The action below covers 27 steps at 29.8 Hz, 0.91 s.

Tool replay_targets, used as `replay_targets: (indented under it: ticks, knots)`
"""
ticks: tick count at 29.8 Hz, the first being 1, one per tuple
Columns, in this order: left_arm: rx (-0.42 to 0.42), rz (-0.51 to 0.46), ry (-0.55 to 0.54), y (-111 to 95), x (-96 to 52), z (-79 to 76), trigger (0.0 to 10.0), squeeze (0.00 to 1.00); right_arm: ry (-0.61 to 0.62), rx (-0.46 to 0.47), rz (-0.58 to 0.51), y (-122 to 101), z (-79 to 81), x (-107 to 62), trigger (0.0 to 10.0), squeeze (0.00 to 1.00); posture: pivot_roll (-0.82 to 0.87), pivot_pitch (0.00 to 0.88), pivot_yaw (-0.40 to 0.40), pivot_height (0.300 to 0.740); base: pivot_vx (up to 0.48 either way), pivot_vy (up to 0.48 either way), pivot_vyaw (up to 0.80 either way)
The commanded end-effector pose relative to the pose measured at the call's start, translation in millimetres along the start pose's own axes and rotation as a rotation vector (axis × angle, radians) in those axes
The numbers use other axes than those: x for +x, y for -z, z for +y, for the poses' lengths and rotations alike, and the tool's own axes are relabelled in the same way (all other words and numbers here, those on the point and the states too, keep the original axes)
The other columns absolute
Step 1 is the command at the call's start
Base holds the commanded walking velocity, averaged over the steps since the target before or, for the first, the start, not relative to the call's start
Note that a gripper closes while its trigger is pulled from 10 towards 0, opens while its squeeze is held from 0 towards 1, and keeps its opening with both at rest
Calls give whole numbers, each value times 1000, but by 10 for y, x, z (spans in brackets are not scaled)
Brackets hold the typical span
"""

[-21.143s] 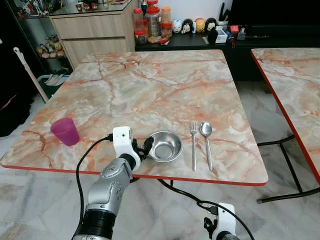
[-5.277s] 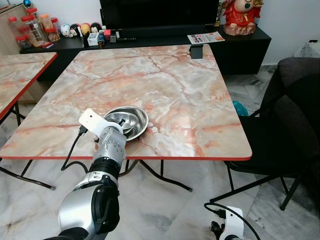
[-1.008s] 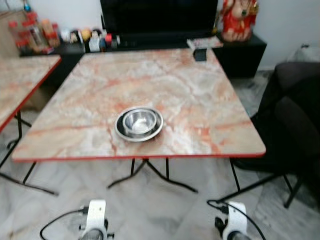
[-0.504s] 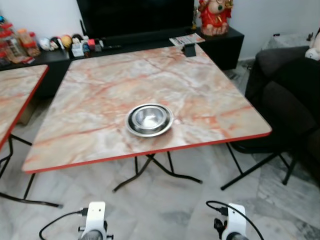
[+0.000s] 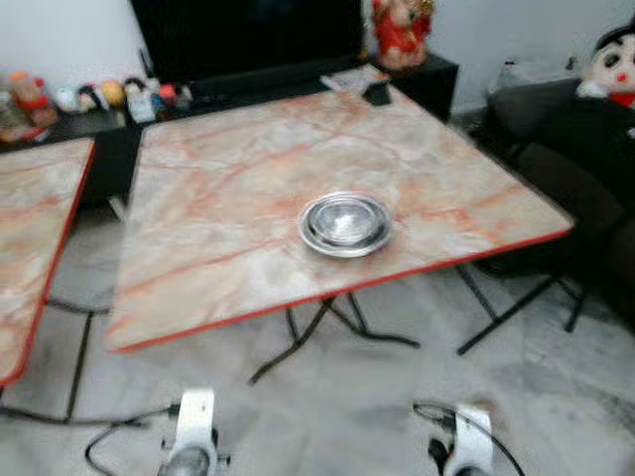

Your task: Setting the table

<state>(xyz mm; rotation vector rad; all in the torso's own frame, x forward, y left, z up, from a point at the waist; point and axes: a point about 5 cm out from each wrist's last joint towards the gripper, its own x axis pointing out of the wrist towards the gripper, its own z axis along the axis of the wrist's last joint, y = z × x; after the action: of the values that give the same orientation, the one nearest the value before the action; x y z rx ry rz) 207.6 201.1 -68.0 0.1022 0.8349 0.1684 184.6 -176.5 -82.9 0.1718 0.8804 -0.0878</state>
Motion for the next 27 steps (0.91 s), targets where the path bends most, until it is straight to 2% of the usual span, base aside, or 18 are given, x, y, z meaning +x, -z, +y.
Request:
replay_targets:
  ticks: [1, 4, 9, 15, 27]
  knots:
    - [7, 17, 3, 33, -5, -13, 10000, 0, -2, -1, -15, -33, -9, 3, 10000, 0, -186, 0, 77, 740, 0, 480, 756]
    - [8, 19, 0, 33, -5, -14, 10000, 0, -15, 25, -5, -23, 2, 5, 10000, 0, -185, 0, 75, 740, 0, 480, 250]
    - [5, 22, -1, 34, -5, -22, 10000, 0, -21, -21, -8, -45, 10, 10, 10000, 0, -185, 0, 72, 740, 0, 480, 0]
    - [6, 26, 0, 48, -8, -29, 10000, 0, -15, -16, -8, -41, 3, 8, 10000, 0, -183, 0, 71, 740, 0, 480, 737]
    - [20, 28, 4, 65, -12, -23, 10000, 0, -9, -9, 0, -27, -17, 4, 10000, 0, -189, 0, 77, 740, 0, 480, 0]
